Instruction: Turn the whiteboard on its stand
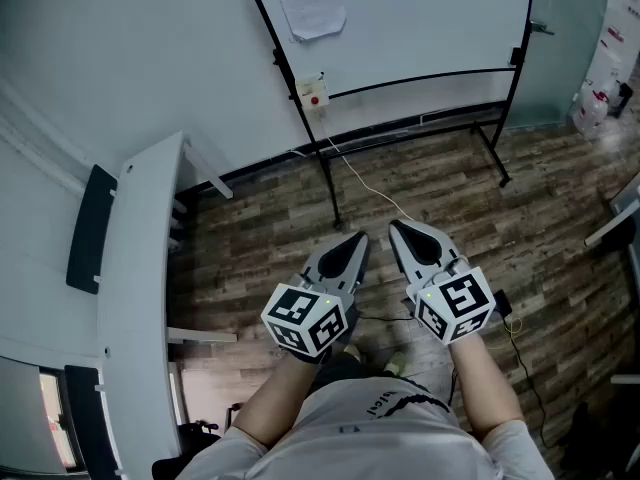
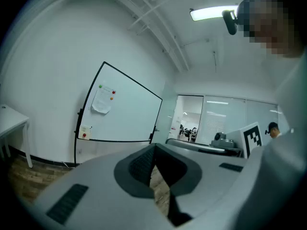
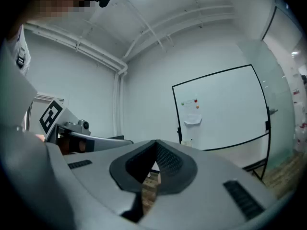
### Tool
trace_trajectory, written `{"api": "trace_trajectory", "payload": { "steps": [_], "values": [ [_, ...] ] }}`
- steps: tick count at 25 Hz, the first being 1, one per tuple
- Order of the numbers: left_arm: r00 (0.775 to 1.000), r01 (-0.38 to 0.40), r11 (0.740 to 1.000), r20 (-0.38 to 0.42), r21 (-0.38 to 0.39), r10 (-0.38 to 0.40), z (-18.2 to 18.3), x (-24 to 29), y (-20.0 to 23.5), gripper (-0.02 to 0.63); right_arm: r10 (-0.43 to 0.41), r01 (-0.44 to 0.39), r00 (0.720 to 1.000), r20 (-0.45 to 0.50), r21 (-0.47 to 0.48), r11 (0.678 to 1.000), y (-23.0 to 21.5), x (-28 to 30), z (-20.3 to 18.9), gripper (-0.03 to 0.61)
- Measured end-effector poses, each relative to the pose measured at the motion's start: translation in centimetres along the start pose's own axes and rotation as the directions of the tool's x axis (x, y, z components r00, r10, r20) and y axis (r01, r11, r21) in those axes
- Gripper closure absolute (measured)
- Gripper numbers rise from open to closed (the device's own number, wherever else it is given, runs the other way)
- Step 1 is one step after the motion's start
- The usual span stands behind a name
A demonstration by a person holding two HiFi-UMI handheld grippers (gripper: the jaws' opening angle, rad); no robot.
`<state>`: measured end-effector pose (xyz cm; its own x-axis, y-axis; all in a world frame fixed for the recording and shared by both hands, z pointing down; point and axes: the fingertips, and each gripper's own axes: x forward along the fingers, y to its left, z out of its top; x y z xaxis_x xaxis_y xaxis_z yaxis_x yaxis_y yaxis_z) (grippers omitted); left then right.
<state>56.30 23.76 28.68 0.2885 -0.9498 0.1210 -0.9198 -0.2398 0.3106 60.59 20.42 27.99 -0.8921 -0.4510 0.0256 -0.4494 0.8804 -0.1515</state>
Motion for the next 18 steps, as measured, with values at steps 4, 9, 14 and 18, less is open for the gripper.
{"api": "trace_trajectory", "payload": {
  "steps": [4, 9, 14, 18],
  "values": [
    [1.000, -0.001, 1.000, 0.008, 0.015, 0.001, 1.0, 0.5, 1.4, 0.603, 0.010, -0.010, 1.000, 0.006, -0.018, 1.000, 0.1, 1.8, 0.6, 0.572],
    [1.000, -0.004, 1.000, 0.016, 0.019, 0.004, 1.5, 1.5, 4.3, 0.603, 0.011, -0.012, 1.000, -0.006, -0.029, 1.000, -0.5, 4.8, 0.3, 0.572],
    [1.000, -0.003, 1.000, 0.023, 0.017, 0.002, 2.0, 2.7, 8.9, 0.603, 0.003, -0.003, 1.000, -0.010, 0.022, 1.000, -1.2, 8.7, -0.4, 0.572],
    [0.999, 0.009, 0.999, 0.032, 0.036, -0.010, 3.6, 3.8, 13.7, 0.603, -0.023, 0.023, 1.000, -0.003, 0.035, 0.999, -1.7, 13.4, -0.2, 0.571]
  ]
}}
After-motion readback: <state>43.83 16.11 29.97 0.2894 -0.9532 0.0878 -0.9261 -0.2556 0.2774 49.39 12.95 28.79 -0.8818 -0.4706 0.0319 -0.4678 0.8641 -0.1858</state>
